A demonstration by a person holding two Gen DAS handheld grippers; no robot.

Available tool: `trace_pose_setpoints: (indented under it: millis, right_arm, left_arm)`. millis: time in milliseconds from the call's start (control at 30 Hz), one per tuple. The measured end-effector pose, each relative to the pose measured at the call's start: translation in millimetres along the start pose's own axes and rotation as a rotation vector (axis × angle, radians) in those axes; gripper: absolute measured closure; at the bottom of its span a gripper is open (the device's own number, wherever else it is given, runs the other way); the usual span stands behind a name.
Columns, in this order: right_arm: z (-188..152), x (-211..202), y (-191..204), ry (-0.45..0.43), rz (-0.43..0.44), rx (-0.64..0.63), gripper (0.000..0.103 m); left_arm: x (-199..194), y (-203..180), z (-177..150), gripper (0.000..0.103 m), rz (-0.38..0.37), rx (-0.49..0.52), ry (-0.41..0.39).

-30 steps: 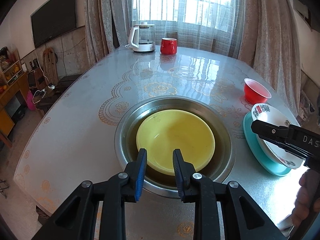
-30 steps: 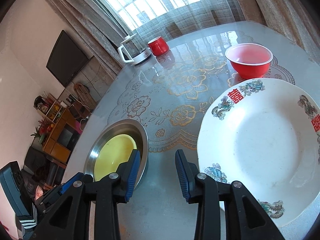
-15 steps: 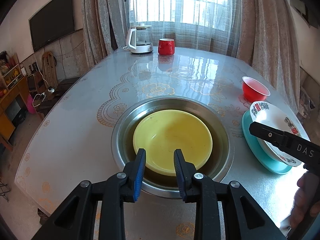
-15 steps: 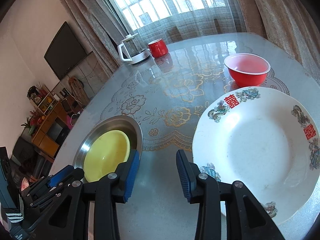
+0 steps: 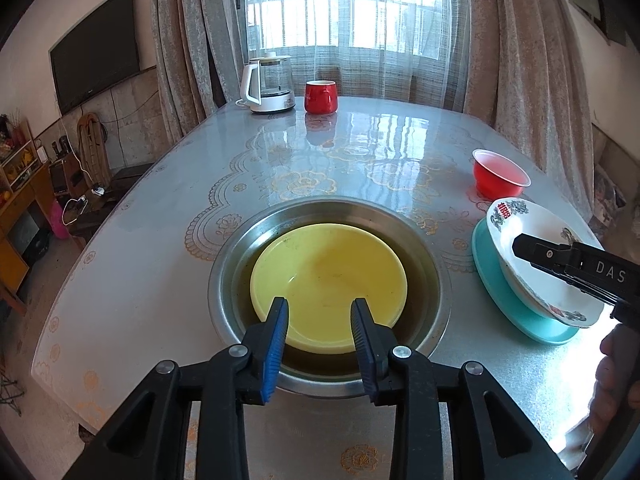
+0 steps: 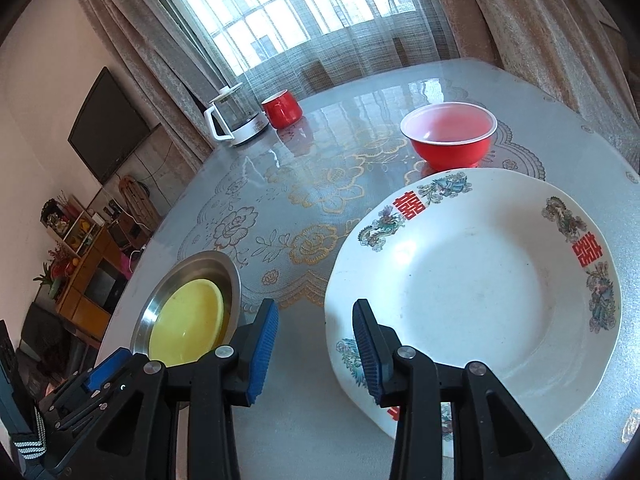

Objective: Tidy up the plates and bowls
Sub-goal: 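Move both grippers over the large plate on the stack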

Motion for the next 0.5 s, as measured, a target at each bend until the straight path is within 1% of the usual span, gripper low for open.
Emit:
trace_pose_setpoints:
  millis: [133,500]
  right_arm:
    - [2.7,-5.6,-9.7,-0.015,-0.017,0.016,0.064]
    - [7.0,-20.5,-33.9,-0.047,-0.047,0.073,0.064]
  left_arm:
    - [-1.1,-5.2,0.3,0.067,-0.004,0.014,-0.001]
    - [-4.5,-23.0,3.5,0.066,-0.018,0.06,-0.014]
Point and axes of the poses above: each gripper's, at about its wrist camera, not at the fingertips, and x roughly the way its jaws point, y to its left, z to its top, the point moved 1 cm from there along x, roughly the way its jaws point, and after that the axes turned 4 degrees about -z, right-handed, at the moved point
